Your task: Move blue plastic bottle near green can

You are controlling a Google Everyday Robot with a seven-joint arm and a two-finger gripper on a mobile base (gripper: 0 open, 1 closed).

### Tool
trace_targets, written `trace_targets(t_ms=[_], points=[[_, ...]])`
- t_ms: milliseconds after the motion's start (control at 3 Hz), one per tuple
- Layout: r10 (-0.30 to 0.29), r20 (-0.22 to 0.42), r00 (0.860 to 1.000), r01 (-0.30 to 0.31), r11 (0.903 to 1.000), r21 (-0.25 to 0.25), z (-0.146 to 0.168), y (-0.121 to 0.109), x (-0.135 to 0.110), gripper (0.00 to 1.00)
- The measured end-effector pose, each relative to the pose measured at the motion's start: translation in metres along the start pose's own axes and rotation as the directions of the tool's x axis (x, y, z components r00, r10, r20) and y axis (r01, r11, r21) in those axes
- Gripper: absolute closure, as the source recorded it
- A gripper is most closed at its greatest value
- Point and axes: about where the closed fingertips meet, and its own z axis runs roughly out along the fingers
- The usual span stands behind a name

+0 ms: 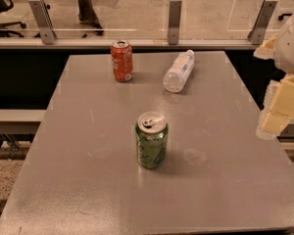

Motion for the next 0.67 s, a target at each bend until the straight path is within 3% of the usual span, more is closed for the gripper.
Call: trace_targets(t_ms=[333,667], points=[[-0.007,0.002,1.000,0.007,0.9999,0.009,-0.001,-0.002,-0.001,0.00],[-0.083,0.038,0.996,0.081,0.9961,0.036,0.000,-0.027,-0.005,0.00]])
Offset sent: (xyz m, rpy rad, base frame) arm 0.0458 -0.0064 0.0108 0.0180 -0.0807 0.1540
